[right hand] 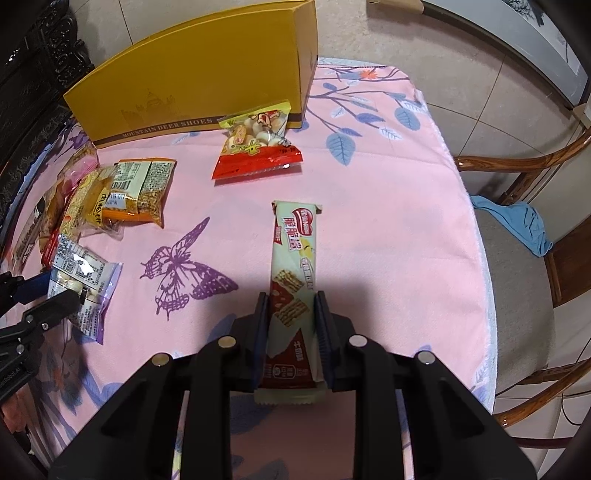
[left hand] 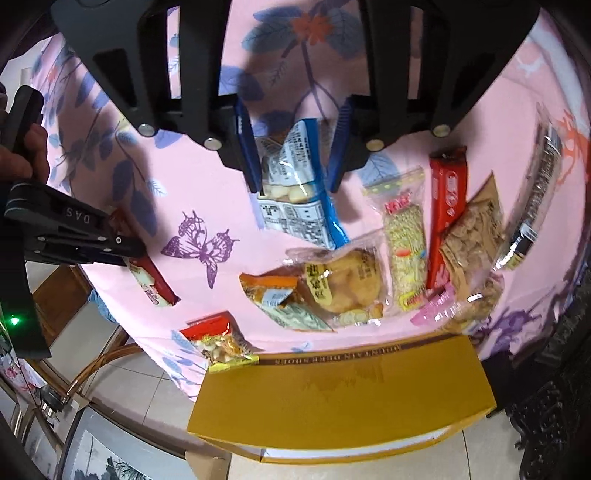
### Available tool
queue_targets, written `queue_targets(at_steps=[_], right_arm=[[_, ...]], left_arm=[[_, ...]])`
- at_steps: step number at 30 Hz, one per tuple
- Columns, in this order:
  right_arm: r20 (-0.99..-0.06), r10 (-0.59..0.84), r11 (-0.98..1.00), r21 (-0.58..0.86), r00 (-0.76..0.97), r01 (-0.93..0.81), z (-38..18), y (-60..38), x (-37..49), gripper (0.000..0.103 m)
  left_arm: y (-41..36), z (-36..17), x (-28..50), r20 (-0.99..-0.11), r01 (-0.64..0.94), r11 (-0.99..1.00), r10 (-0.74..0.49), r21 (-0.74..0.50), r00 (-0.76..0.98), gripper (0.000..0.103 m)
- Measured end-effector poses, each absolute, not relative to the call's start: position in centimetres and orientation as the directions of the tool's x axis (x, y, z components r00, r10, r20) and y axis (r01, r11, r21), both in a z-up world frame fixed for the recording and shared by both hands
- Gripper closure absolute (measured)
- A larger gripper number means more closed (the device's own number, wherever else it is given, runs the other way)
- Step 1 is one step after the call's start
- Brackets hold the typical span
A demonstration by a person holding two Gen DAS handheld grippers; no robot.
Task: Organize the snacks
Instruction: 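Grasp the white-red wafer bar with the right tool while the left tool grasps the blue-white packet, then carry both snacks into the yellow box and open both tools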
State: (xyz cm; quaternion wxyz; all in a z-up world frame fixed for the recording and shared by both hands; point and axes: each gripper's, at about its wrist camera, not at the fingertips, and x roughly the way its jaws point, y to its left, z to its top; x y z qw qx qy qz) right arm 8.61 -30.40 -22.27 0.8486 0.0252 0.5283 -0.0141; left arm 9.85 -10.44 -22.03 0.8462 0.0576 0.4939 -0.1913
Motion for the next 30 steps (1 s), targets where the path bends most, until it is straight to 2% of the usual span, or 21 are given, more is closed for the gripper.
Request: queue_targets(at_steps=[1,6,9,13,14,15,16,19,30], right_arm=[[-0.899,0.0,0.998,0.025,0.438,0.05,-22.3,-30.3,8.6,0.078],[-0.903,0.009,0.998,0.032,0.429,0.046,-22.3,-30.5,8.9,0.078],[-0.904,0.01,0.999,0.031,0.428,0.044,-22.4,-30.5,8.9,0.078],[-0.903,0.01,0.999,0.032,0.429,0.044,-22.4,-30.5,8.9,0.078],[-0.903,0.01,0.999,0.031,0.429,0.044,-22.4,-30.5,8.9,0.078],[-0.903,0.009,0.999,0.031,0.429,0.044,-22.4,-30.5,8.9,0.078],[-0.903,0.009,0.999,0.031,0.429,0.044,-22.4,-30.5,8.9,0.078],[-0.904,0.007,0.999,0.029,0.428,0.045,-22.4,-30.5,8.9,0.078],[-0.893,0.015,0.998,0.039,0.45,0.044,-21.1,-30.4,8.4,0.079]], left_arm=[[-10.4,-22.1,9.9,-0.859,0.369,0.925,-0.263,-0.095,0.439,0.055],[-11.1,-23.3,10.4,-0.875,0.373,0.92,-0.274,-0.119,0.398,0.038],[-11.8,-23.8,10.4,-0.879,0.383,0.917,-0.273,-0.114,0.391,0.033],[-12.3,-24.0,10.2,-0.876,0.396,0.914,-0.259,-0.087,0.407,0.033],[-12.4,-24.0,10.1,-0.876,0.4,0.913,-0.255,-0.078,0.41,0.033],[-12.5,-24.0,10.1,-0.875,0.406,0.911,-0.255,-0.074,0.412,0.04],[-12.6,-23.9,10.0,-0.873,0.415,0.907,-0.257,-0.07,0.415,0.05],[-13.2,-23.8,10.2,-0.873,0.439,0.894,-0.28,-0.085,0.4,0.072],[-13.2,-22.2,9.6,-0.858,0.45,0.888,-0.3,-0.092,0.418,0.083]])
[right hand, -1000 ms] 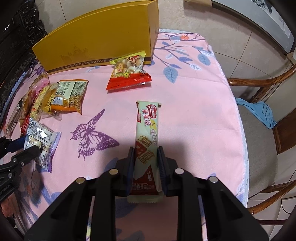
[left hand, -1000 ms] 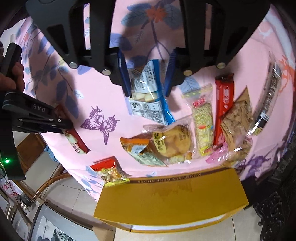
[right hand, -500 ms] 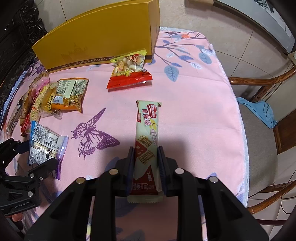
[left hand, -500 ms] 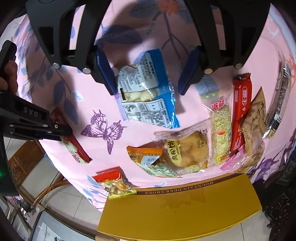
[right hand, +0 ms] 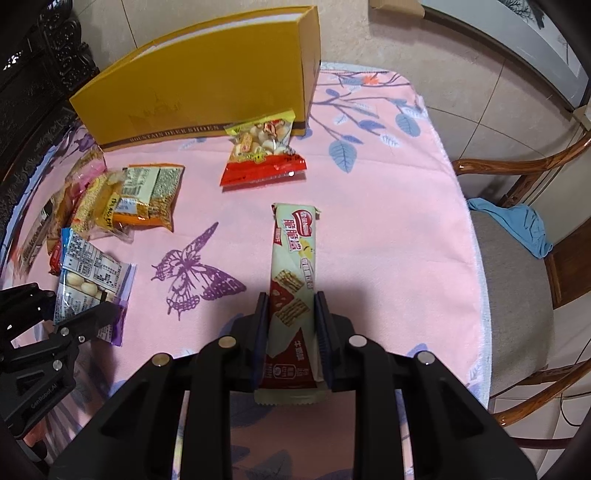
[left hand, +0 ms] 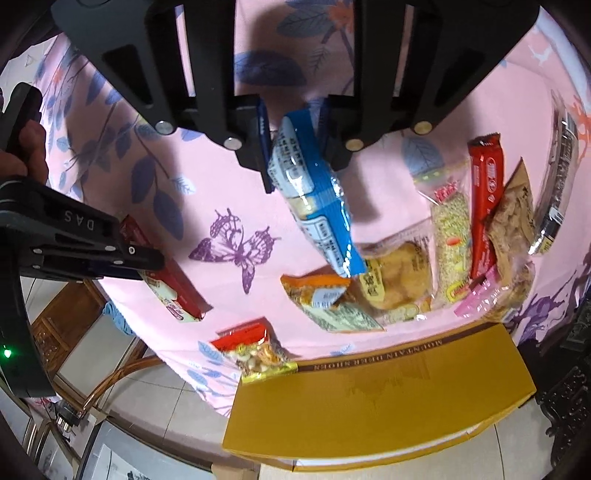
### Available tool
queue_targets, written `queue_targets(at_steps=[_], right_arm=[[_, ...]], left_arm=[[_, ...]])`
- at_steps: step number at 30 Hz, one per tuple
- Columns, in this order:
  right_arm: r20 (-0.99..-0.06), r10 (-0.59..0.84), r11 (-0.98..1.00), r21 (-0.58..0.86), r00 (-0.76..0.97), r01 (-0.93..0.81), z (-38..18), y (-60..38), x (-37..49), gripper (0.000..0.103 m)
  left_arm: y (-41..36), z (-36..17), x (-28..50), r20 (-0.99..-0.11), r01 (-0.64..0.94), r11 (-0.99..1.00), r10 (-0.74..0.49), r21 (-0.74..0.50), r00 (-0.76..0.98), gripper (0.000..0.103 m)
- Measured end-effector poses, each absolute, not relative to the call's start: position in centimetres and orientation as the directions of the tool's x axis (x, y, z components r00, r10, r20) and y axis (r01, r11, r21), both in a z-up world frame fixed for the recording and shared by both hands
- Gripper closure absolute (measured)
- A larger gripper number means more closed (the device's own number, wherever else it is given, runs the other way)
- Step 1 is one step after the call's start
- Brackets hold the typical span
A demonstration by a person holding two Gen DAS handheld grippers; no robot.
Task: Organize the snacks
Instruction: 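Carry both snacks into the yellow box and open both tools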
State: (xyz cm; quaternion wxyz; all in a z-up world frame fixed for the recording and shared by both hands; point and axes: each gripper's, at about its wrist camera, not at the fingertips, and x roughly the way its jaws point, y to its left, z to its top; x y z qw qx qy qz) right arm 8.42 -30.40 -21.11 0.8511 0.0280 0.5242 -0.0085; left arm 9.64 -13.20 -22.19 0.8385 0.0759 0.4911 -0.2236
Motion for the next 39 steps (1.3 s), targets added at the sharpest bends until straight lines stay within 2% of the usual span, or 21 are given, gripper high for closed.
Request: queue_targets(at_steps=[7,13,24,28,34,35,36,37,38,39], right_arm=[[-0.858,0.044,0.998,0.061,0.511,0.015,-17.7,-29.3,8.5,0.079],[-0.791,0.091,0.996,0.086,0.605,-0.037,-13.1,-27.7,10.2,0.079],[-0.666,0.155,0.988,0.113,0.73,-0.108,-6.9,-26.2,18.8,0.079],[-0.651,0.171,0.985,0.138,0.739,-0.106,-6.2,-26.8,22.1,0.079],[-0.657,0.167,0.985,0.146,0.735,-0.094,-6.1,-26.9,26.8,0.079],[-0.671,0.168,0.985,0.151,0.723,-0.089,-6.3,-26.9,27.9,0.078],[-0.679,0.165,0.985,0.153,0.716,-0.083,-6.5,-26.7,28.5,0.077],[-0.699,0.172,0.983,0.164,0.694,-0.078,-7.0,-26.8,29.6,0.074],[-0.707,0.18,0.981,0.176,0.684,-0.076,-7.2,-26.8,30.1,0.072],[-0.715,0.18,0.981,0.182,0.675,-0.069,-7.5,-26.9,30.6,0.065]], left_arm=[[-11.6,-18.8,9.6,-0.814,0.425,0.897,-0.332,-0.117,0.476,0.083],[-9.1,-14.1,10.8,-0.744,0.385,0.915,-0.341,-0.122,0.574,0.083],[-6.2,-6.1,20.6,-0.596,0.318,0.944,-0.308,-0.092,0.741,0.083],[-7.0,-5.1,25.1,-0.579,0.311,0.947,-0.297,-0.078,0.759,0.083],[-8.2,-5.1,31.6,-0.618,0.3,0.951,-0.283,-0.079,0.734,0.082],[-8.4,-5.5,32.6,-0.632,0.29,0.954,-0.271,-0.075,0.726,0.08],[-8.6,-5.8,33.3,-0.646,0.278,0.958,-0.259,-0.074,0.719,0.065],[-8.7,-6.0,33.8,-0.658,0.266,0.961,-0.248,-0.075,0.711,0.036],[-8.7,-6.3,34.2,-0.664,0.245,0.967,-0.23,-0.072,0.711,0.026],[-8.7,-6.3,34.2,-0.661,0.237,0.969,-0.223,-0.069,0.716,0.02]])
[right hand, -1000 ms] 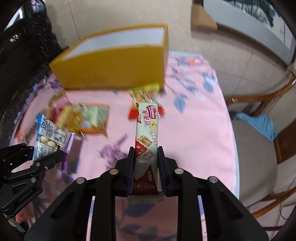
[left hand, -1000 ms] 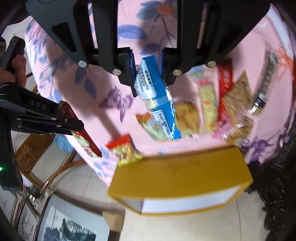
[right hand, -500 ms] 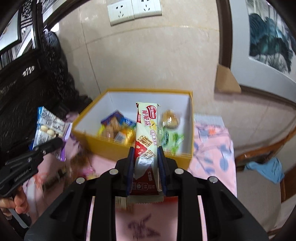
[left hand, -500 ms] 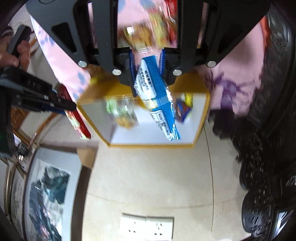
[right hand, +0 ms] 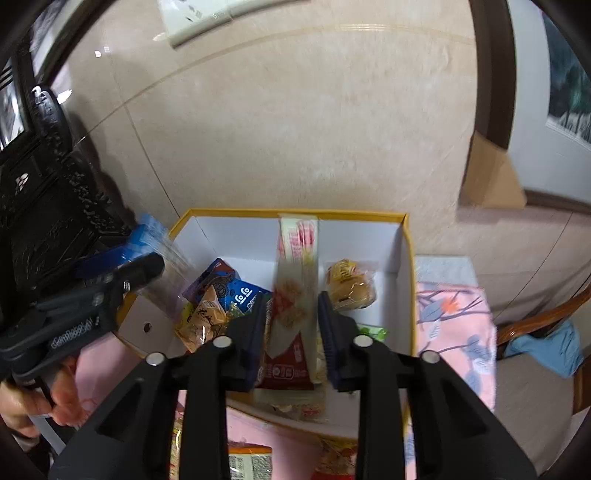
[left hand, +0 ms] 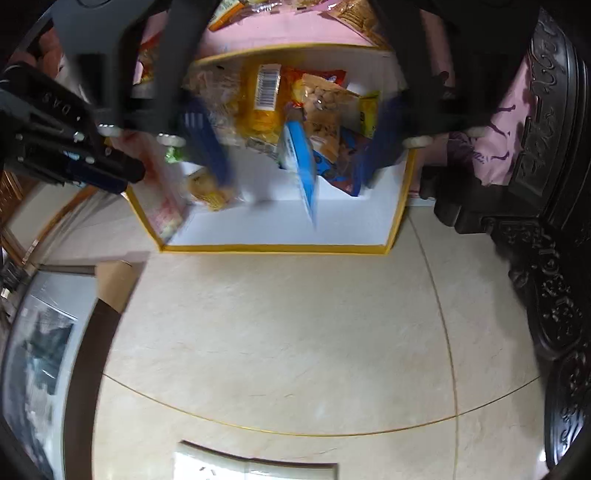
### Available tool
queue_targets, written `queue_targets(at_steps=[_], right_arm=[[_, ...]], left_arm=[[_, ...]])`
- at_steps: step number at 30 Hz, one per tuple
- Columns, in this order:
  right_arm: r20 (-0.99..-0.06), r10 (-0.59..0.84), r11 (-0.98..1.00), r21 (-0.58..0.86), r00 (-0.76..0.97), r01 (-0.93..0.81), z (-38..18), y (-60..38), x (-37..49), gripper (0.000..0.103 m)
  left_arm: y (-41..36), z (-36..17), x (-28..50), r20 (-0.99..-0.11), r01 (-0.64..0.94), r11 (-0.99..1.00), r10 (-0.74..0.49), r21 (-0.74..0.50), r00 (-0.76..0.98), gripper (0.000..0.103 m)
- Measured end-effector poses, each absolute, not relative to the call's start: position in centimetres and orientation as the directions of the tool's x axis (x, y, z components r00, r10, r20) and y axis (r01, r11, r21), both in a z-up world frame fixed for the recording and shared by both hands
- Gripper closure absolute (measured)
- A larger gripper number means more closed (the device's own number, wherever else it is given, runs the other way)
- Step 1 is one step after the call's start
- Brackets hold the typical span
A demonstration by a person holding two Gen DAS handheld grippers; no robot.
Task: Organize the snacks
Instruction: 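Carry both snacks into the yellow box and open both tools, then reach the right tool to the tan printed packet while the left tool reaches the pile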
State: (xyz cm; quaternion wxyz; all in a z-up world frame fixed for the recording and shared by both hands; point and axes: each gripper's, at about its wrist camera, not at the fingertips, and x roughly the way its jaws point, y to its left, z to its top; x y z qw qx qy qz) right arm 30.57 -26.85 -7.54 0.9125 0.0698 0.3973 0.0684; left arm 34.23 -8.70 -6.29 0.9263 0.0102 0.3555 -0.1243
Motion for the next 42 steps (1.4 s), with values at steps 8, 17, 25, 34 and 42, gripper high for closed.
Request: queue_targets(at_steps=[8,17,25,34,42], right_arm=[[-0.685,0.267,0.963,0.217,0.678,-0.16,-7.3,-26.5,27.6,0.048],[-0.733,0.388,0.909,0.205,0.559,-0.363,-10.6,-23.3,21.1,0.047],[-0.818,0.354,0.93,0.258,0.454,-0.26,-16.8,-22.2,18.4,0.047],[-0.87,0.323,0.942,0.26,0.372,-0.21,-20.6,-21.1,19.5,0.047],[-0.889,0.299,0.952,0.251,0.346,-0.177,-21.9,-21.4,19.9,0.047]], left_arm=[[-5.9,-6.1,31.1,-0.642,0.211,0.974,-0.217,-0.087,0.736,0.011],[-1.7,-7.9,25.1,-0.652,0.135,0.988,-0.148,-0.071,0.744,0.01],[0.2,-10.9,20.2,-0.692,0.11,0.99,-0.144,-0.093,0.708,0.01],[2.1,-13.2,16.7,-0.738,0.079,0.992,-0.129,-0.102,0.663,0.01],[3.2,-13.4,16.2,-0.743,0.053,0.993,-0.112,-0.103,0.66,0.01]])
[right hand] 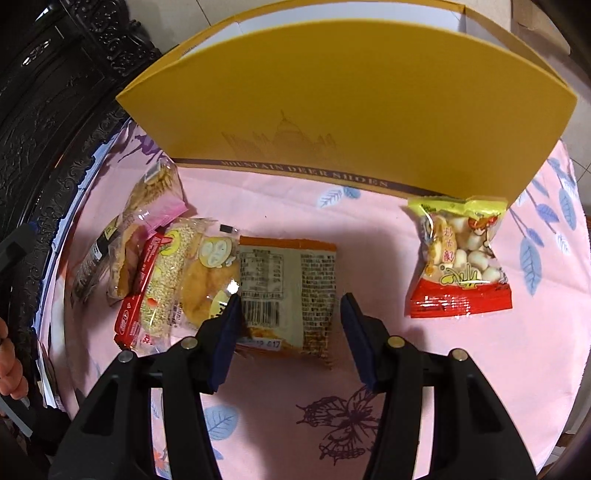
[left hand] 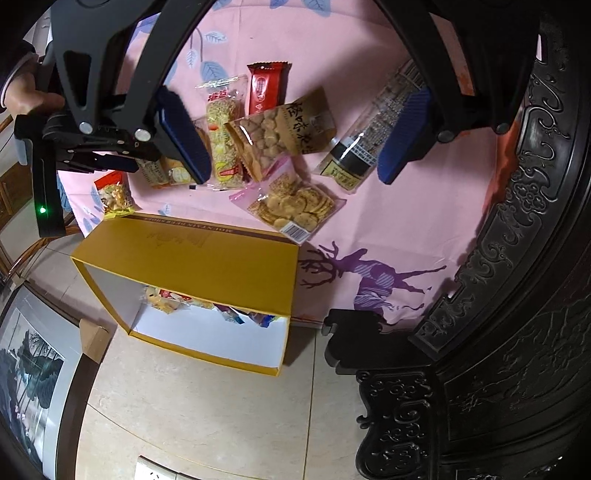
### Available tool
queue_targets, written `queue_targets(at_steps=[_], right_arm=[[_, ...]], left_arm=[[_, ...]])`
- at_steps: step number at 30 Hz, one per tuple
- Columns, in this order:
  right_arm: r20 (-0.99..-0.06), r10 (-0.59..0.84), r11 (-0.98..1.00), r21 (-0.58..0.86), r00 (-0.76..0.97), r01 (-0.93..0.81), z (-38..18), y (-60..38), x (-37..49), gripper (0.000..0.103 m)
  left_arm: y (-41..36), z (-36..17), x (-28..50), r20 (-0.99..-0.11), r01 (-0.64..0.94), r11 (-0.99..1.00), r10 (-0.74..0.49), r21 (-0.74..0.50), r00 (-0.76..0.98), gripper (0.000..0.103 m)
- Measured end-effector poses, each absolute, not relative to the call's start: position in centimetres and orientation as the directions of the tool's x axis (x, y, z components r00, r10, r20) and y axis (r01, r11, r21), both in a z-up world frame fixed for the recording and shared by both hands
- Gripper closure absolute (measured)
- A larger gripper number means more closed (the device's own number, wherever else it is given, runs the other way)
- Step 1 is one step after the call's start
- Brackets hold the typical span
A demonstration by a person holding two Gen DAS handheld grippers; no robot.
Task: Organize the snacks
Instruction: 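Reach the right tool to the tan printed packet while the left tool reaches the pile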
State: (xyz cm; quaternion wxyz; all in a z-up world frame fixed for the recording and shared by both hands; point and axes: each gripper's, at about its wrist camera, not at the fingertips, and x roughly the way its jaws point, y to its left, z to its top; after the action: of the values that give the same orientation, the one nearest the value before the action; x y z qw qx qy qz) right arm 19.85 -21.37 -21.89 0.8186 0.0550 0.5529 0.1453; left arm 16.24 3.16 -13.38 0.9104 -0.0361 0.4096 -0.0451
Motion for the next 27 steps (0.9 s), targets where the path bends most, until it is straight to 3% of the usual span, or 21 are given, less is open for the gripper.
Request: queue_targets(at_steps=[5,13,23,27], right_arm=[[-0.889,0.302,0.951,0.256,0.344,-0.173,-22.3,-20.8,20.3,0.049],[-0.883,0.325,0.945,0.286,0.339,-0.161,-22.4,-21.5,19.8,0.062],[-0.896,0.281,0.958,0.237,0.343,-0.164,-22.3,-23.2,15.1,0.062],[-0.895,0.287,0.957,0.254,0.341,-0.14,-22.4,-23.5,14.6,0.062]], left_arm=[[2.9,-13.8,16.3,-0.753,0.055,0.993,-0.117,-0.107,0.647,0.01],[2.7,-15.1,15.9,-0.775,0.062,0.991,-0.13,-0.117,0.618,0.01],[0.1,-20.6,17.5,-0.814,0.176,0.984,-0.134,-0.04,0.565,0.01],[0.3,-22.3,19.0,-0.826,0.199,0.977,-0.177,-0.08,0.535,0.007]])
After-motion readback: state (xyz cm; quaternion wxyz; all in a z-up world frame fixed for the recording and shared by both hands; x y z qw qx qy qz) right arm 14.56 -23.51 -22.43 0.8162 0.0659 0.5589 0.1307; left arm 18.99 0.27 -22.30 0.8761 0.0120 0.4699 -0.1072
